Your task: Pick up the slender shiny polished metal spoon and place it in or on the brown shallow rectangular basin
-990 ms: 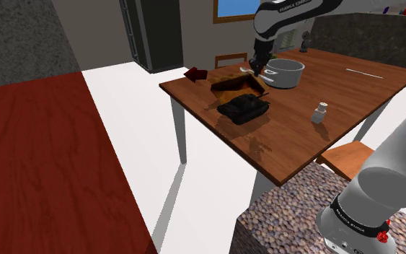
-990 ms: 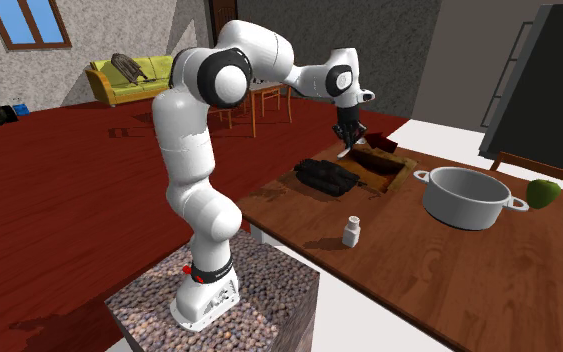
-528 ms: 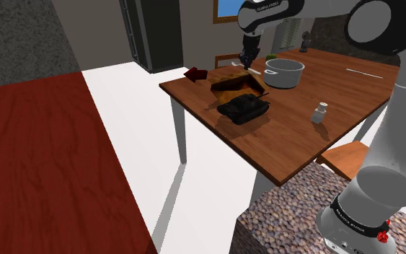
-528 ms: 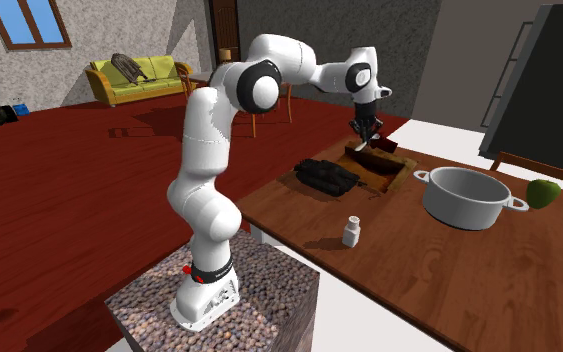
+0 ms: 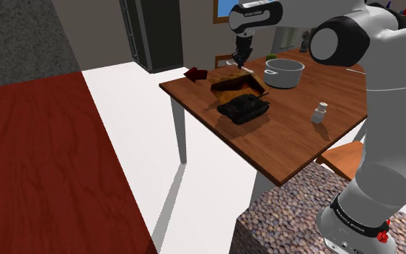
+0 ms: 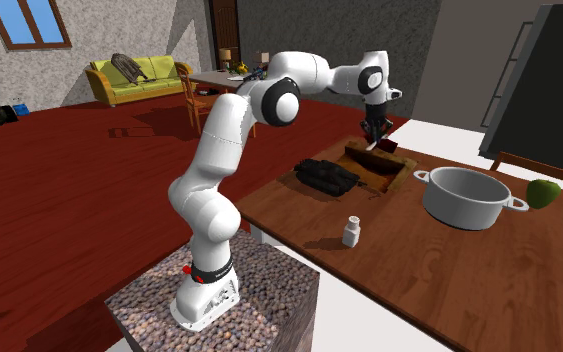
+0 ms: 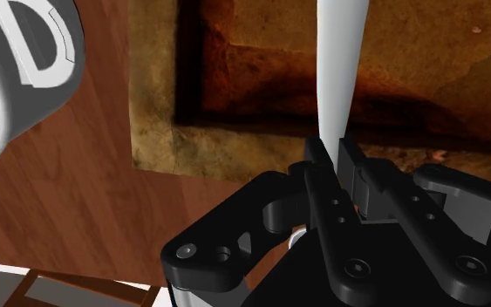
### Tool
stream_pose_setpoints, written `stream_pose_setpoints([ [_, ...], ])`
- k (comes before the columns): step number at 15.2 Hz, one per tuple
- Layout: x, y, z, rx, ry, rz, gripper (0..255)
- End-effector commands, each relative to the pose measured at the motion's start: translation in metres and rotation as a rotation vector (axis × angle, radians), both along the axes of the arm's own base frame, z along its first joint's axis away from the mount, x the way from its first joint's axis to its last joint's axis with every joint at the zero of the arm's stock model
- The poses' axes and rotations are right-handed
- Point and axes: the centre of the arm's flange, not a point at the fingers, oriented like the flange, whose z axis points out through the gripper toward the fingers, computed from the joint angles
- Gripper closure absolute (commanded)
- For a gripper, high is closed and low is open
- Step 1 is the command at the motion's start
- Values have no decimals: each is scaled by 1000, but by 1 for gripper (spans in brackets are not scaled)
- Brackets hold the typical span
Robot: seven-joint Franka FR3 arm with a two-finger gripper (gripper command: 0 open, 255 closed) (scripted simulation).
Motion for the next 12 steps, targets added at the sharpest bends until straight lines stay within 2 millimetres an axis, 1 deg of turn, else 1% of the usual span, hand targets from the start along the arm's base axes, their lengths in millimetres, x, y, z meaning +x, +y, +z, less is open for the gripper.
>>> stream_pose_setpoints([
  [1, 1, 0, -10, 0, -1, 0, 255],
  [11, 1, 0, -64, 0, -1, 0, 255],
  [12, 1, 0, -64, 0, -1, 0, 255],
])
